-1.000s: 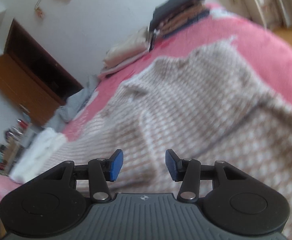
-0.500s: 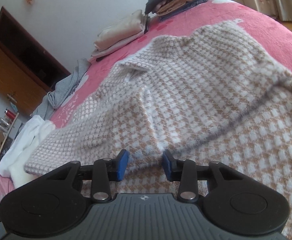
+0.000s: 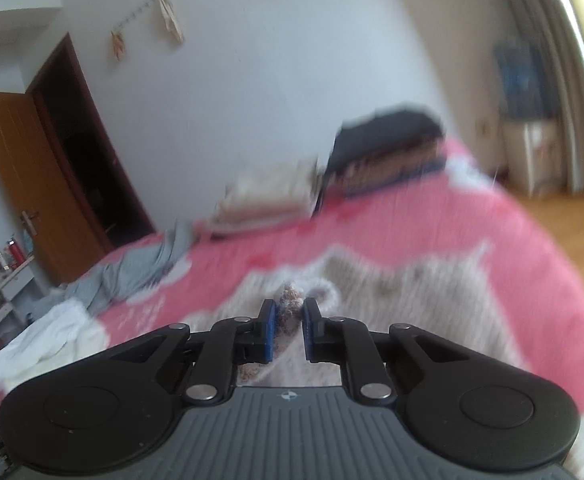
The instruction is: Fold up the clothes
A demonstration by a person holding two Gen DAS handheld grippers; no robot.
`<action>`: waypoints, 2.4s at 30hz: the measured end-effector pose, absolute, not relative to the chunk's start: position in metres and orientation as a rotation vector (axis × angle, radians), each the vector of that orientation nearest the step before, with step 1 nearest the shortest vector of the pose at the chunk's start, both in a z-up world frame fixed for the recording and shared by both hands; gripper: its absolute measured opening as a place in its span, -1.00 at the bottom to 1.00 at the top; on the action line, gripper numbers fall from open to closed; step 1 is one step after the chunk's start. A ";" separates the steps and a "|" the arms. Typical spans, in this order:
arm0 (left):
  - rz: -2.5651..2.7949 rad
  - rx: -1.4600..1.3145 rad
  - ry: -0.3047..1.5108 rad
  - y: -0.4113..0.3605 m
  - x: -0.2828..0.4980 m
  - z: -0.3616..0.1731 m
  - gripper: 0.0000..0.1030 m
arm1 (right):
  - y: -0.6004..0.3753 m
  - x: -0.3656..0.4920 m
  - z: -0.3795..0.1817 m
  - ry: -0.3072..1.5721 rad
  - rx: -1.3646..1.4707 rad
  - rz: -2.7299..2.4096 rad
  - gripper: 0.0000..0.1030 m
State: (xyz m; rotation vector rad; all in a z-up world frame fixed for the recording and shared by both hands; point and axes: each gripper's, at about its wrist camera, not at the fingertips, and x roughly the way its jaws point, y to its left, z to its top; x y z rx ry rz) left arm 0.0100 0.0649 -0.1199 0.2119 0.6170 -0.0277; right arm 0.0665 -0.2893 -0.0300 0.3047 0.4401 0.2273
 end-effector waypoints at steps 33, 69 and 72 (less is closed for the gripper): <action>-0.137 0.372 0.677 0.030 0.022 -0.145 -0.79 | -0.375 0.097 -0.087 0.530 0.379 0.053 -0.76; -0.201 -0.626 0.822 0.160 0.070 -0.173 -0.24 | -0.096 0.177 -0.025 0.852 -0.326 0.587 0.02; -0.212 -0.611 0.804 0.159 0.067 -0.175 -0.22 | -0.027 0.207 -0.045 0.947 -0.357 0.672 0.19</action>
